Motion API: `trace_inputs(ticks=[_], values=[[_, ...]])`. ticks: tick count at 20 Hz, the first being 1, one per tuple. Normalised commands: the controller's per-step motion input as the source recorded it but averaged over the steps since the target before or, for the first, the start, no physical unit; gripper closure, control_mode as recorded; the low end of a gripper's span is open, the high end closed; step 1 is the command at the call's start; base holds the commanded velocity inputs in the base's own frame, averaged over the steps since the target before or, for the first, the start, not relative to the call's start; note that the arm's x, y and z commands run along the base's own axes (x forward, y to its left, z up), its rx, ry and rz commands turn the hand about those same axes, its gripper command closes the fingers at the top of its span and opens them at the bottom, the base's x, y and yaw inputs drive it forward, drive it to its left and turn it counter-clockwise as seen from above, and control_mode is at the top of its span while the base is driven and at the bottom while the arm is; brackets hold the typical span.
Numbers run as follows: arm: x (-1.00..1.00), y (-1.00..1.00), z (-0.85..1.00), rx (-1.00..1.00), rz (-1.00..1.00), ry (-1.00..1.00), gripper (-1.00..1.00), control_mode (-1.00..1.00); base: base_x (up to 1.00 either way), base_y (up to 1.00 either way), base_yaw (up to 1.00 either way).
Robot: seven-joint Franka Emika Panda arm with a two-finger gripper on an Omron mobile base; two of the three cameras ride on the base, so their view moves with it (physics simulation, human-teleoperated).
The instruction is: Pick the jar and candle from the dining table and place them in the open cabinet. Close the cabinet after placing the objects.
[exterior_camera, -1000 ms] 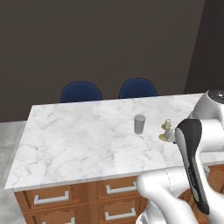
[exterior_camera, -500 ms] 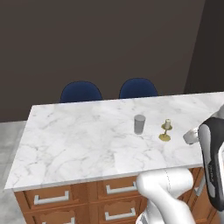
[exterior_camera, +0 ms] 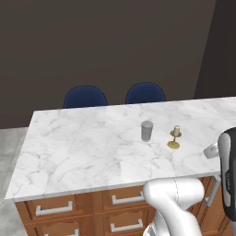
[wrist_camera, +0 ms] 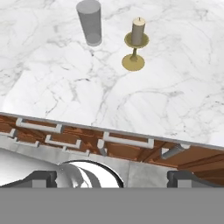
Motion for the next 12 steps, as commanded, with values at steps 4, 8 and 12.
trace_inputs(ticks=[4,8,12], values=[[0.01,-0.17,-0.21,0.0,0.02,-0.08,-1.0,-1.0,0.0,0.0,0.0],[0.09,-0.35,-0.09,0.06,0.12,-0.15,-1.0,-1.0,0.0,0.0,0.0],[0.17,-0.46,0.0,0.1,0.16,-0.13,-1.0,-1.0,0.0,0.0,0.0]])
